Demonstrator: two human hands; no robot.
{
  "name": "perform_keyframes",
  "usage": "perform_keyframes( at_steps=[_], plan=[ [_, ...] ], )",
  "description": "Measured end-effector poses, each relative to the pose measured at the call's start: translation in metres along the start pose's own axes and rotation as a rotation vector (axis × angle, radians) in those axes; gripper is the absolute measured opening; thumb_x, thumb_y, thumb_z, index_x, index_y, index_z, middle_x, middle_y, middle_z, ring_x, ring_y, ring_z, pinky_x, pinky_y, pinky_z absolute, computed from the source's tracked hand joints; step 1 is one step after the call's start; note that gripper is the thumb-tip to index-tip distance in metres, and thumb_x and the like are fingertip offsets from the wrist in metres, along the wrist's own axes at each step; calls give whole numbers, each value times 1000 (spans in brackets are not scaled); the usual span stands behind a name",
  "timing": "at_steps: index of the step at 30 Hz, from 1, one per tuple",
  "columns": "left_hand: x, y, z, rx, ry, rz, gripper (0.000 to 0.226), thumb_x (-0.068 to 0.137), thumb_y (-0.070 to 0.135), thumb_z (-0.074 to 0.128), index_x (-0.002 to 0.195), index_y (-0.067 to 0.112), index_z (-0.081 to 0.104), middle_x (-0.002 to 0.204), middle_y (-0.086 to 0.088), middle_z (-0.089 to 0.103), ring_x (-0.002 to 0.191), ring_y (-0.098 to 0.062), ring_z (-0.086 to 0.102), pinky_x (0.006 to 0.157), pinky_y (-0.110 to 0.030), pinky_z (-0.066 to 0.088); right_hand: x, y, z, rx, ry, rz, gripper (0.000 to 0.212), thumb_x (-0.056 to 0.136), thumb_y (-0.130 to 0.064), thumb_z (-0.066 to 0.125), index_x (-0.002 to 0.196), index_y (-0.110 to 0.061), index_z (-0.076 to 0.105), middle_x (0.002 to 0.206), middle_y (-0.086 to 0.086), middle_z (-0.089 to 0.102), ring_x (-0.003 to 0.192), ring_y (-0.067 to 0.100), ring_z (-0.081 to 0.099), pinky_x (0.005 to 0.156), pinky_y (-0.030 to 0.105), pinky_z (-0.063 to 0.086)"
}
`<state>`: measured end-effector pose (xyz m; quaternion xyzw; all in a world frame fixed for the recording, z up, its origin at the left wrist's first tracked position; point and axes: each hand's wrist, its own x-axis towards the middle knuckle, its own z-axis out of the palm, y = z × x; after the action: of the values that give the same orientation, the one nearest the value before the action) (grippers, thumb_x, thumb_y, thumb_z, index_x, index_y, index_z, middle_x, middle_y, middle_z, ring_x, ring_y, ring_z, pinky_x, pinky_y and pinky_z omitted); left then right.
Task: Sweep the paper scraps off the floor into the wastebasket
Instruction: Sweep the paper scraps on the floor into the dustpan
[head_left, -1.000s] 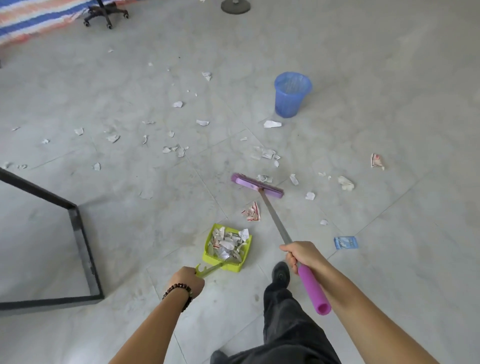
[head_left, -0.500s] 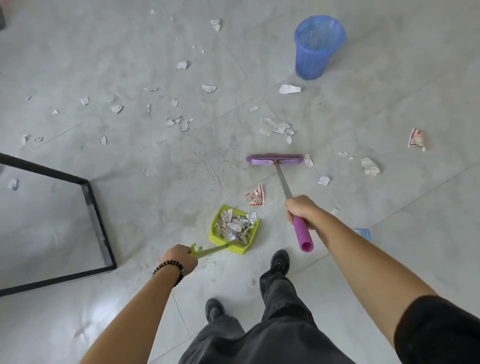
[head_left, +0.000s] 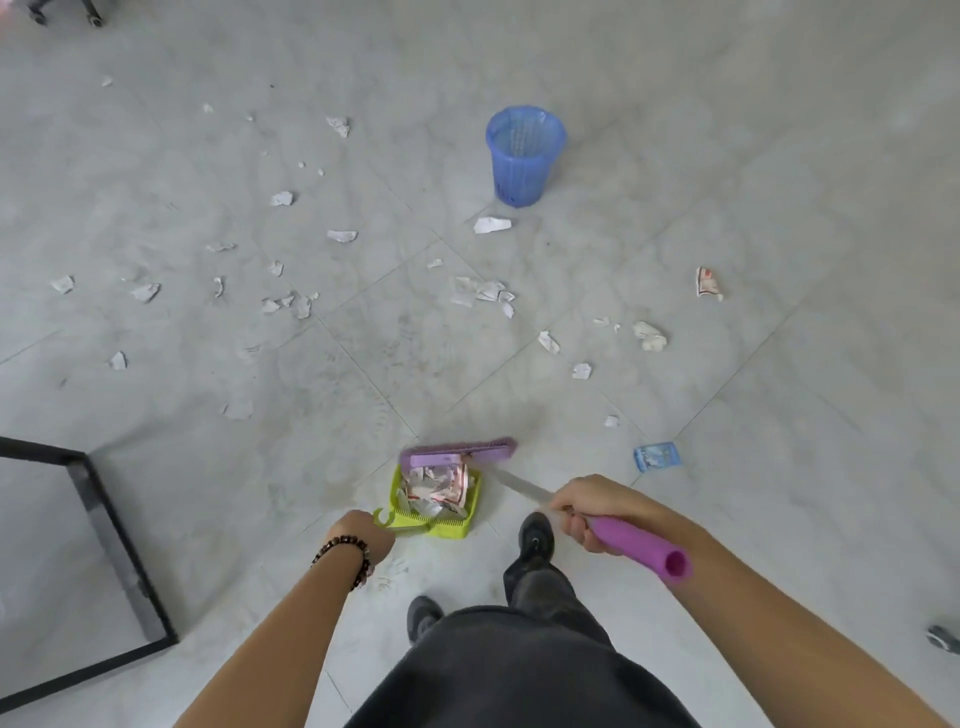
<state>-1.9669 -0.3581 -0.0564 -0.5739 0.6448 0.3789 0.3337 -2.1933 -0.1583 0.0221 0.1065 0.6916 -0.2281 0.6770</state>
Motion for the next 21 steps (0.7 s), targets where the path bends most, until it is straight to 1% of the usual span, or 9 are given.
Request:
perform_keyframes(
  at_steps=[3,6,8,9,11,13,15,17,21],
  plan=[
    [0,-8,2,-65,-24,30,16,84,5,44,69,4,45,51,-12,45,41,-21,40,43,-21,33,-18,18,5,186,-34,63,14,97,-18,48,87,-8,50,49,-2,47,32,4,43,30,15,39],
    [-7,-18,5,-96,-42,64,22,86,1,42,64,4,40,49,-11,42,36,-19,38,38,-16,30,-26,38,26,284,-33,19,13,99,-19,47,90,-8,49,50,-2,46,32,4,42,30,14,38],
    [-16,-27,7,-90,-45,73,25,87,0,40,63,5,40,48,-11,42,34,-18,38,36,-15,30,-23,50,45,271,8,-36,14,98,-18,47,91,-7,52,51,-2,47,34,4,41,31,14,37],
    [-18,-33,9,-77,-29,84,26,88,2,41,62,5,42,49,-11,44,35,-19,40,37,-17,33,-19,54,56,237,45,-66,15,97,-18,48,92,-5,55,51,-1,48,35,5,41,32,15,36],
    [-23,-45,12,-33,6,103,28,90,8,44,62,7,44,53,-9,48,41,-21,45,44,-23,40,-4,63,77,188,128,-117,16,94,-18,52,93,-3,59,52,1,50,36,7,41,35,15,35],
    [-24,-56,18,-40,-2,117,24,88,8,43,64,7,44,54,-8,46,45,-22,43,45,-22,36,11,70,93,156,192,-139,15,92,-17,55,88,-4,59,52,3,51,37,9,42,37,17,36],
    [-24,-65,23,-54,-10,128,17,84,5,40,68,7,45,55,-8,45,48,-23,42,46,-22,33,21,74,101,115,220,-163,16,90,-16,58,84,-1,60,51,5,52,39,13,44,39,22,38],
    [-23,-71,26,-43,-9,146,14,80,3,37,70,7,46,55,-9,45,48,-24,43,45,-21,34,23,79,105,133,222,-188,13,87,-11,58,83,1,60,52,8,53,41,15,44,41,25,39],
    [-19,-69,31,11,-17,198,18,77,0,34,79,6,51,61,-10,47,48,-24,43,43,-21,35,18,102,98,275,235,-170,10,85,-7,58,78,0,58,53,9,53,42,15,44,40,24,40]
  ],
)
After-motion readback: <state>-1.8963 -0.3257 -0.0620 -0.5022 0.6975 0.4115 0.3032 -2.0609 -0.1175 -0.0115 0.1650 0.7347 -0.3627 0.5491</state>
